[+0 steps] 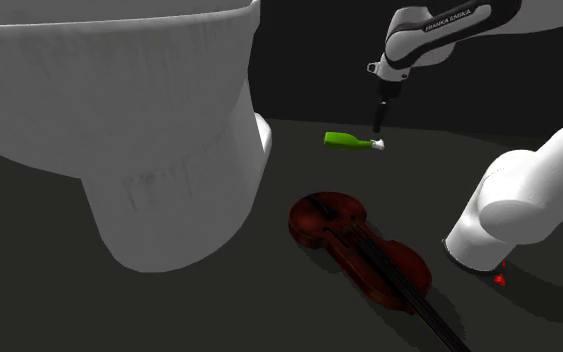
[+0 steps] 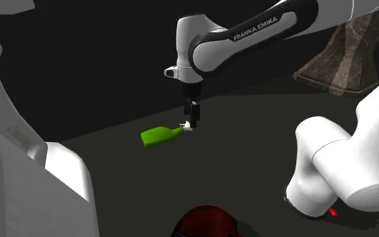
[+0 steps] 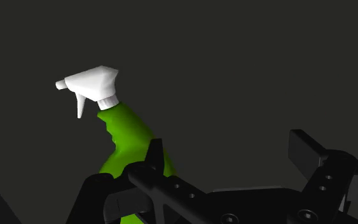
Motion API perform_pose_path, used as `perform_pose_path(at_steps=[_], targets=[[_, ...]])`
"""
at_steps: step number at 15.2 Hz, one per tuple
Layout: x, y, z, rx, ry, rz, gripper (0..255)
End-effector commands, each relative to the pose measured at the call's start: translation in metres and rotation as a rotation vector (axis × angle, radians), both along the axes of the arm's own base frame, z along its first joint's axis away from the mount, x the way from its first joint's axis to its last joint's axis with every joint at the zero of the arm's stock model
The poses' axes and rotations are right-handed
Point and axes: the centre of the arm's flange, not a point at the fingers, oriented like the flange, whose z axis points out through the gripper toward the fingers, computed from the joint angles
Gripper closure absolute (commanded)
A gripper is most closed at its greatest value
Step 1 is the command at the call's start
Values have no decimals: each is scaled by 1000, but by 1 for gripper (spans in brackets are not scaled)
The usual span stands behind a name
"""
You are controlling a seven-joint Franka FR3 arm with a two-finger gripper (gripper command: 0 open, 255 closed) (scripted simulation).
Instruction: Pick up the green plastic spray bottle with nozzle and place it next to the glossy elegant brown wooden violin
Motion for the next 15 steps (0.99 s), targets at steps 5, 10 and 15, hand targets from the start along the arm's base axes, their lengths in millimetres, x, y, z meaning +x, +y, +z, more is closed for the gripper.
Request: perform_pose_path(at_steps=[5,10,15], targets=[[42,-50,-51,6,3,128,0],[72,-80,-85,12,5,212,0],[72,-79,-112,12,5,212,0]])
